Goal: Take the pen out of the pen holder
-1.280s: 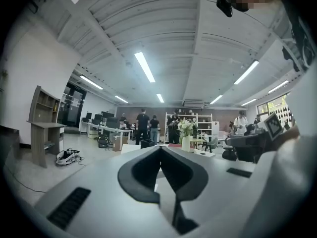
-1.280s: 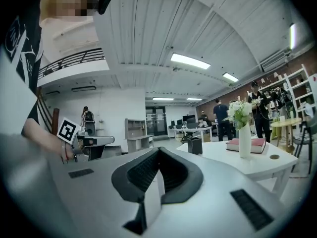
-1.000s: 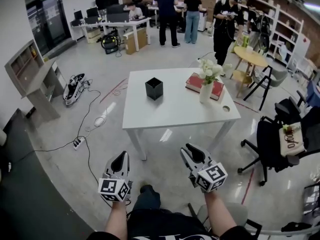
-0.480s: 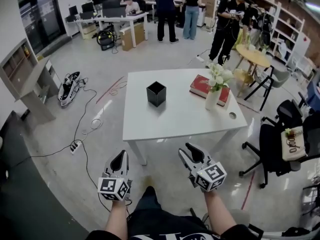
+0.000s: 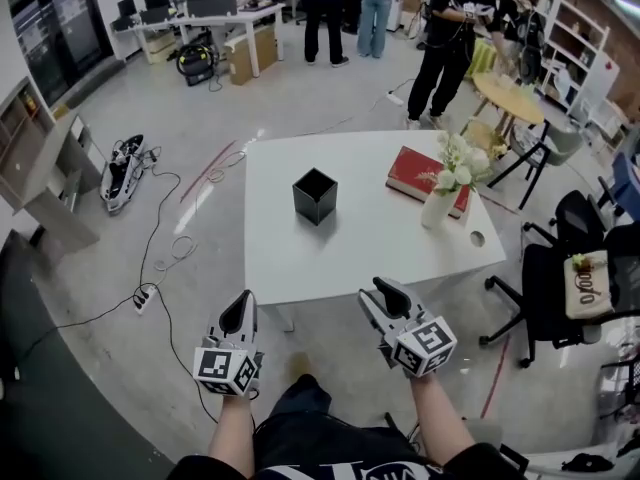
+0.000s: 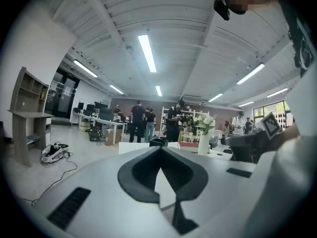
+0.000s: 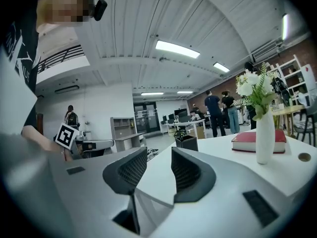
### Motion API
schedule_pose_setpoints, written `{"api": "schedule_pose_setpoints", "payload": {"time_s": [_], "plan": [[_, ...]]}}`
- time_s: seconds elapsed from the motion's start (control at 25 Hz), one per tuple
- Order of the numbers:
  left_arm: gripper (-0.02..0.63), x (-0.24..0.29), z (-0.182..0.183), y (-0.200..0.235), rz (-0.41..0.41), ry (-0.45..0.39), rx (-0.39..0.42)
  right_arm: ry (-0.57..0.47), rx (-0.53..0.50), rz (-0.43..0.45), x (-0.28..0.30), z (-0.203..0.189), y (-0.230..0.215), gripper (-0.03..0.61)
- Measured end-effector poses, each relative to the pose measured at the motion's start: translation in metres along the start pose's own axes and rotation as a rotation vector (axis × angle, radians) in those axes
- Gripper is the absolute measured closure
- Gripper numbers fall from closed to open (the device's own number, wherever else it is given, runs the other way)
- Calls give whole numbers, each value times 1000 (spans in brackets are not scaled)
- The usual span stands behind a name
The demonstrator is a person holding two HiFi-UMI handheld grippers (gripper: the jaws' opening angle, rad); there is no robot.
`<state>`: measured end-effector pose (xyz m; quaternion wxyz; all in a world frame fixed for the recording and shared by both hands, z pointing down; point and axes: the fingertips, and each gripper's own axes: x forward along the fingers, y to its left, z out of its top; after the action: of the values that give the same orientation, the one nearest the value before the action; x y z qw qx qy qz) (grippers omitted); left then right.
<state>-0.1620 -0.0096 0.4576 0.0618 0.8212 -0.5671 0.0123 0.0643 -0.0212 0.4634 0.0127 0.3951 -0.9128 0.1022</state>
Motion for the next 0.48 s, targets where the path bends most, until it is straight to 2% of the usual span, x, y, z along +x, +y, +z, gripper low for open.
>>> {"api": "schedule_pose_setpoints", "payload": {"time_s": [0.48], "plan": [[615, 93, 6, 63, -84, 28, -3, 13, 18, -57, 93, 7, -39, 416]]}}
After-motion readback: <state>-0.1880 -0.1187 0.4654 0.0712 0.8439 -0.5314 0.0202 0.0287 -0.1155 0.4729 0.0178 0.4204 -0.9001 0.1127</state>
